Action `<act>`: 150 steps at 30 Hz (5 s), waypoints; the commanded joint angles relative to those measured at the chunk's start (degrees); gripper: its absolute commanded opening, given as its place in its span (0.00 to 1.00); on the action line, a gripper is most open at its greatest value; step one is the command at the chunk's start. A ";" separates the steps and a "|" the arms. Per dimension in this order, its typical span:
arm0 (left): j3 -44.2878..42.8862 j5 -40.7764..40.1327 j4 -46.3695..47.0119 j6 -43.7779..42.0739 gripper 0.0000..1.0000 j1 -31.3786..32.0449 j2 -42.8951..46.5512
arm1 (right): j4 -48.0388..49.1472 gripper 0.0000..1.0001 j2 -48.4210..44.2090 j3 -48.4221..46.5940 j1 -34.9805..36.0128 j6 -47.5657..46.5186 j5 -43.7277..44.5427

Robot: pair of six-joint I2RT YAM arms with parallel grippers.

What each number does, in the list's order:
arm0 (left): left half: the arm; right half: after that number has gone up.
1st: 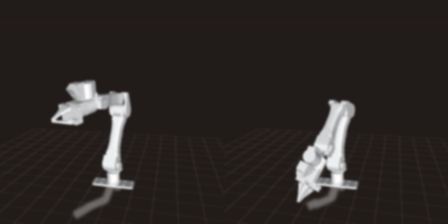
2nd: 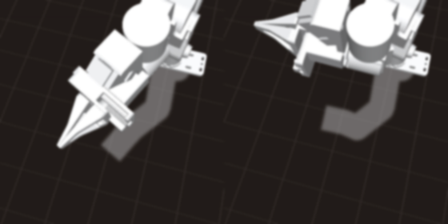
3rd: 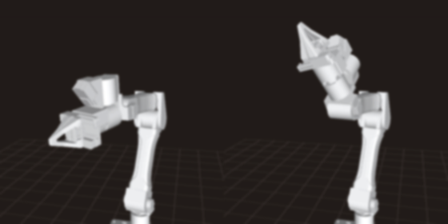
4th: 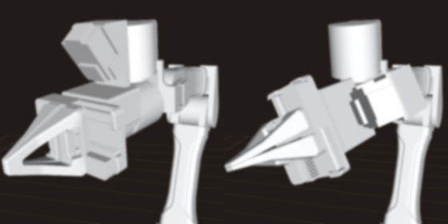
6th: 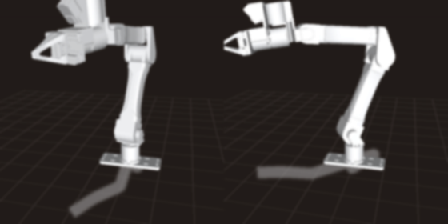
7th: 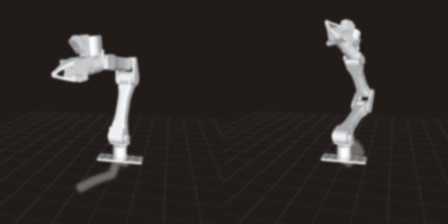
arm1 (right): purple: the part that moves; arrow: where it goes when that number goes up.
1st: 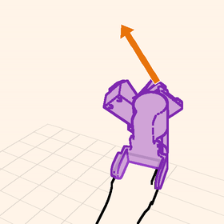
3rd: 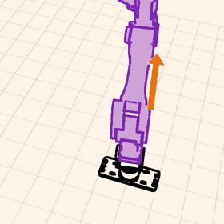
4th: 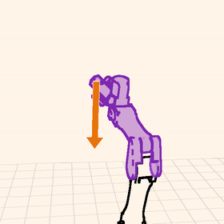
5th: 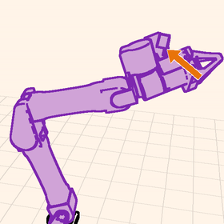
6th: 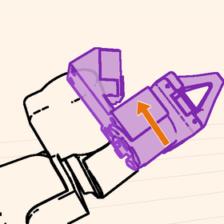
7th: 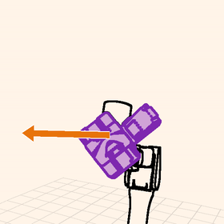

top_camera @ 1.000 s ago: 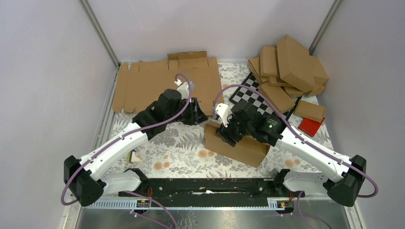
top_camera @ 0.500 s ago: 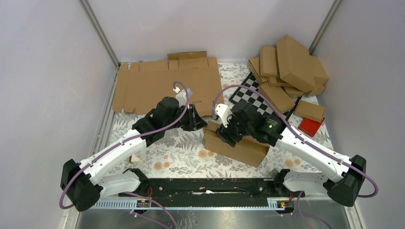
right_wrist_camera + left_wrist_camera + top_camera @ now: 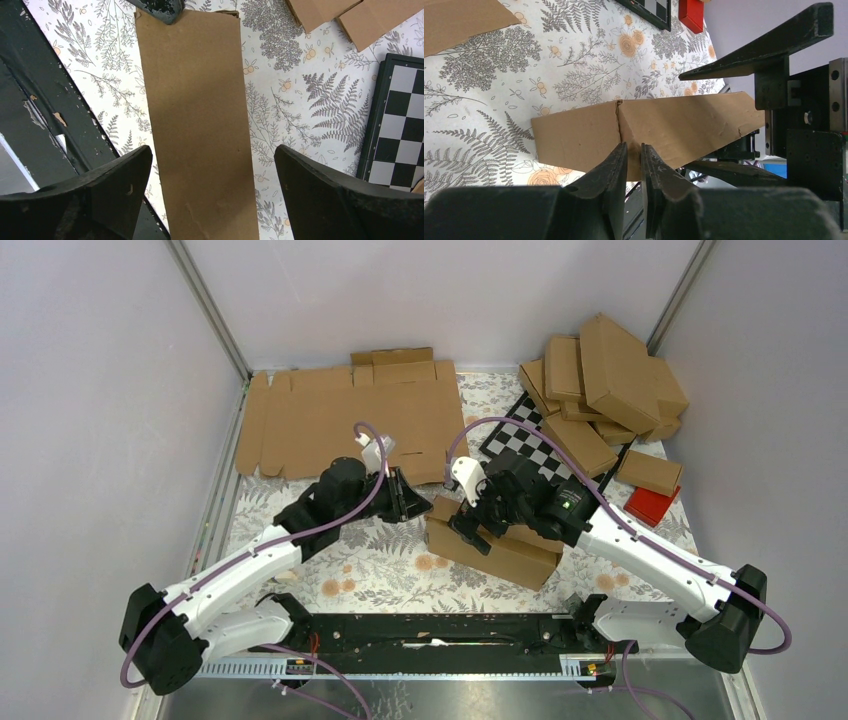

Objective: Fold the paper box

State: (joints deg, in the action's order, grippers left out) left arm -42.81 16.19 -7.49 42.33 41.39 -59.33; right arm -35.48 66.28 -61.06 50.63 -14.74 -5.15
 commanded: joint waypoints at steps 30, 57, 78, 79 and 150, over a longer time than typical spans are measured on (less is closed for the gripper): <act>-11.87 -0.97 -10.27 -4.76 0.56 -0.11 -4.47 | -40.28 1.00 -14.81 -18.69 -1.31 57.28 34.00; -10.17 -0.43 -11.96 -8.42 0.68 -4.21 0.66 | -21.31 1.00 -4.36 -12.80 -37.99 45.04 0.25; -7.12 7.40 -7.99 -8.49 0.69 -7.28 -0.04 | -31.81 0.96 -22.18 -4.45 -41.58 58.76 -1.57; -7.19 7.56 -8.01 -8.53 0.69 -7.28 0.01 | -30.66 0.95 -23.83 -4.35 -41.58 59.72 -3.56; -6.70 10.63 -7.70 -6.40 0.70 -16.78 -1.54 | -17.93 0.61 -32.52 17.04 -41.45 52.47 -19.82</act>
State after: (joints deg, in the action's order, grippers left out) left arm -48.12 26.98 -12.32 39.38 29.23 -64.79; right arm -59.05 32.25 -46.76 9.30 37.87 -18.63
